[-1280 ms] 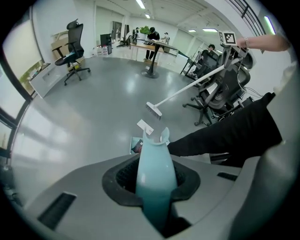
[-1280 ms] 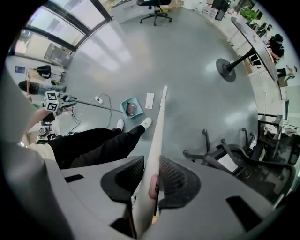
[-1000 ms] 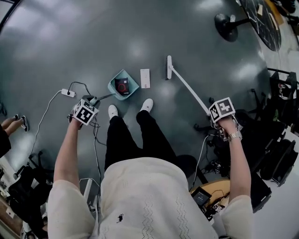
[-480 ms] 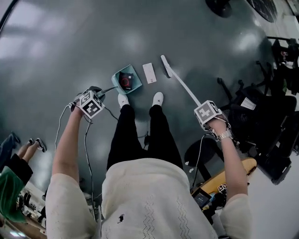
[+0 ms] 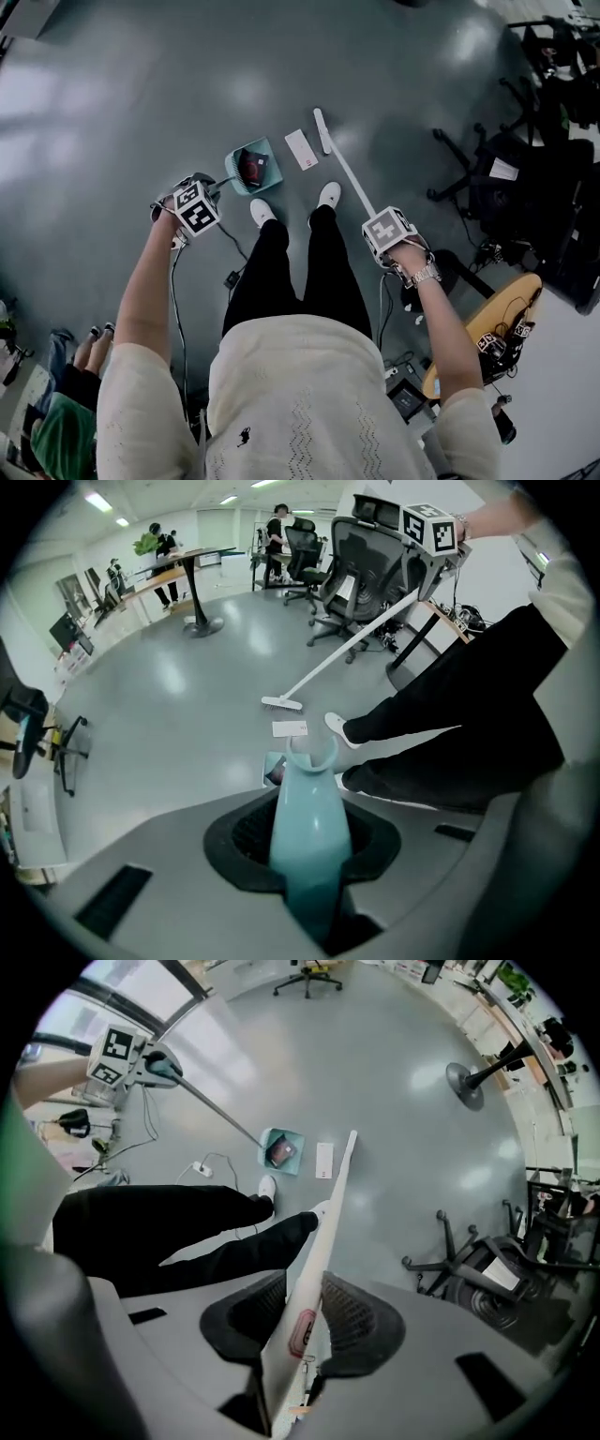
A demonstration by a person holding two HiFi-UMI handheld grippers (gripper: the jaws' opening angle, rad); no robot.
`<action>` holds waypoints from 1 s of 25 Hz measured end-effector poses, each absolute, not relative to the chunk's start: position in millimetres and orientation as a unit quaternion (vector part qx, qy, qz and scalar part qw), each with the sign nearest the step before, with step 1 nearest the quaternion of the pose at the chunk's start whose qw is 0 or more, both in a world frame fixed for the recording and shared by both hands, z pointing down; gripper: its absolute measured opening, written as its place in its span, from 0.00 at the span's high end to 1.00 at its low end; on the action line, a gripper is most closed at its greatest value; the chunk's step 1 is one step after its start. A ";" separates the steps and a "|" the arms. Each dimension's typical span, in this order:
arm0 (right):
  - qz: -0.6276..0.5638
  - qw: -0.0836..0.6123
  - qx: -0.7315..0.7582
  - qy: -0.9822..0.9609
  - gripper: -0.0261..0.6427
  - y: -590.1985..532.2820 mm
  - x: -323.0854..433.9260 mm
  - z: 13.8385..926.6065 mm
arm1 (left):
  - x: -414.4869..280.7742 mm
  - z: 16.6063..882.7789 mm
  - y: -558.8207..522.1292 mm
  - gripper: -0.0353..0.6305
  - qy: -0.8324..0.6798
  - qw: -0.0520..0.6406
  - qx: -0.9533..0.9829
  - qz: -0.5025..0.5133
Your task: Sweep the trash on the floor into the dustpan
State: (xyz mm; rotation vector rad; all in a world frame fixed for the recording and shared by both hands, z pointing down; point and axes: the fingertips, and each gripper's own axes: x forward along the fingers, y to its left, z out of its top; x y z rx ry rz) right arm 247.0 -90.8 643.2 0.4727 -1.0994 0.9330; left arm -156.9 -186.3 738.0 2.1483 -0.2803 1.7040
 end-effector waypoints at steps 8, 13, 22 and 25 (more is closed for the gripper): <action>0.467 0.696 0.203 -0.507 0.77 -85.2 180.1 629.2 | -157.1 752.8 -190.2 0.81 -0.115 0.228 0.777 0.575; 0.476 0.688 0.187 -0.514 0.77 -78.2 150.2 625.7 | -156.9 755.7 -176.2 0.81 -0.136 0.240 0.783 0.557; 0.468 0.694 0.133 -0.531 0.77 -56.4 106.9 614.4 | -155.0 761.7 -169.4 0.81 -0.167 0.259 0.773 0.555; 0.478 0.688 0.122 -0.533 0.76 -50.3 97.4 614.5 | -155.4 765.7 -165.9 0.81 -0.163 0.269 0.757 0.572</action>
